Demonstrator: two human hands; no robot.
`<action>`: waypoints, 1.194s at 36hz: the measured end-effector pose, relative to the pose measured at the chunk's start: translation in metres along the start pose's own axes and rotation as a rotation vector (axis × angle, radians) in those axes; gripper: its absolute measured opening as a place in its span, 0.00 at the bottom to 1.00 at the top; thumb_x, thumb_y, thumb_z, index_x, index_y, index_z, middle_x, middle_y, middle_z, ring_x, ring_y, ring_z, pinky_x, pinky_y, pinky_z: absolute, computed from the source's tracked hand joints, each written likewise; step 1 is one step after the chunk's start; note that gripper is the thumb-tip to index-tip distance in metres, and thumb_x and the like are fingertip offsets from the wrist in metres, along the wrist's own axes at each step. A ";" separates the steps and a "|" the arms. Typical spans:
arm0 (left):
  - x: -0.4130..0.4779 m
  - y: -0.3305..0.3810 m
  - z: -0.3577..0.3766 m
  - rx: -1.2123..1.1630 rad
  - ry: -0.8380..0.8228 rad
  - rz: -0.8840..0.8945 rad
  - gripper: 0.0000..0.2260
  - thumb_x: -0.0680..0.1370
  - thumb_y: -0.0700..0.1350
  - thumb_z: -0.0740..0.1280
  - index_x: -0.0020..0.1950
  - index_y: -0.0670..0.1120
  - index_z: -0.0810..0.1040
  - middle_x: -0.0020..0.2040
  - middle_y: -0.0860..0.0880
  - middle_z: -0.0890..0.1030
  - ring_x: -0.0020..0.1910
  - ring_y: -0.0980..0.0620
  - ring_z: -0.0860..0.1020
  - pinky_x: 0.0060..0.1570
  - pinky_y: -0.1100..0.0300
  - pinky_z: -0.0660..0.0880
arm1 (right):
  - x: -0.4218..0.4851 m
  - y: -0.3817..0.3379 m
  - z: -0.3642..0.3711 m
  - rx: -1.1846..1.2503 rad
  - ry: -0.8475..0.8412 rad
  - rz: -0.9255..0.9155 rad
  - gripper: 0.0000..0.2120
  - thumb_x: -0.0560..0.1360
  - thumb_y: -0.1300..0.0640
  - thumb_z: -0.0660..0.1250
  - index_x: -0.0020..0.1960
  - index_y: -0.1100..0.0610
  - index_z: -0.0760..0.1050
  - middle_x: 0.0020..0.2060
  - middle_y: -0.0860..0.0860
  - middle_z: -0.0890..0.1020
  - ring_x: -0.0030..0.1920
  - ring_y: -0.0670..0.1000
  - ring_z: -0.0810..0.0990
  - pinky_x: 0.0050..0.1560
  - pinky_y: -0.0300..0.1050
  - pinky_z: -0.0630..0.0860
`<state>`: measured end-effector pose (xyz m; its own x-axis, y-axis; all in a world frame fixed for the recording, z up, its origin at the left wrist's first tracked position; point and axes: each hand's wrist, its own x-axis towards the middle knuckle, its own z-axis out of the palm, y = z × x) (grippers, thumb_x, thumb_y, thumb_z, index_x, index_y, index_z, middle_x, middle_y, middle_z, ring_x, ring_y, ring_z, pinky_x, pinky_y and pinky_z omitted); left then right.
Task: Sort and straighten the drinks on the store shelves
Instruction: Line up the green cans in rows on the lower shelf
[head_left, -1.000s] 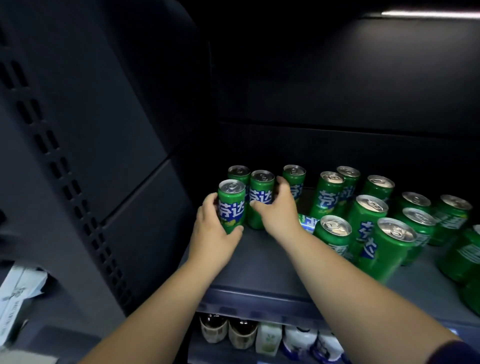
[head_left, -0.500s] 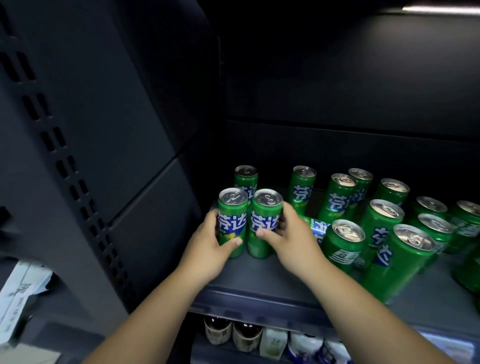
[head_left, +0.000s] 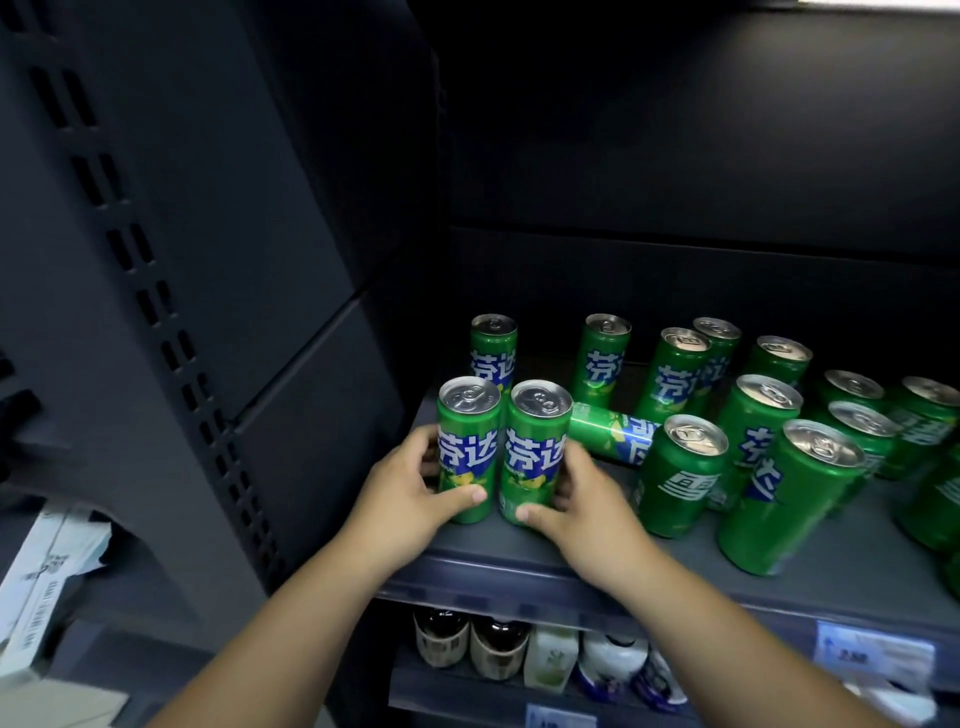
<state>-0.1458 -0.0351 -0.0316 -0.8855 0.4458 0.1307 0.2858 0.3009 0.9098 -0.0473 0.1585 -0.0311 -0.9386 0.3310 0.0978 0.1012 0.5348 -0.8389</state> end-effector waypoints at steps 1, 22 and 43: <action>0.000 0.000 0.000 0.013 -0.001 0.004 0.30 0.66 0.47 0.81 0.62 0.63 0.73 0.58 0.60 0.82 0.56 0.62 0.80 0.57 0.52 0.79 | -0.001 0.004 0.004 -0.023 0.008 0.007 0.36 0.68 0.54 0.80 0.69 0.39 0.67 0.61 0.40 0.81 0.60 0.41 0.80 0.65 0.51 0.77; 0.042 0.001 0.018 0.059 0.001 0.004 0.31 0.62 0.43 0.81 0.54 0.70 0.73 0.56 0.59 0.83 0.54 0.61 0.81 0.59 0.51 0.79 | 0.039 -0.007 0.000 -0.196 0.059 0.081 0.30 0.72 0.56 0.77 0.69 0.50 0.67 0.63 0.48 0.80 0.63 0.52 0.77 0.60 0.45 0.72; 0.047 0.028 0.010 -0.158 0.007 -0.002 0.35 0.60 0.45 0.78 0.64 0.55 0.72 0.61 0.53 0.80 0.60 0.54 0.79 0.62 0.49 0.77 | 0.036 -0.022 -0.029 0.115 -0.189 0.204 0.33 0.57 0.50 0.81 0.58 0.43 0.71 0.52 0.41 0.82 0.55 0.42 0.80 0.66 0.51 0.75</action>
<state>-0.1759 0.0028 -0.0041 -0.8889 0.4390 0.1309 0.2232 0.1655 0.9606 -0.0737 0.1808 0.0061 -0.9487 0.2658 -0.1711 0.2656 0.3767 -0.8874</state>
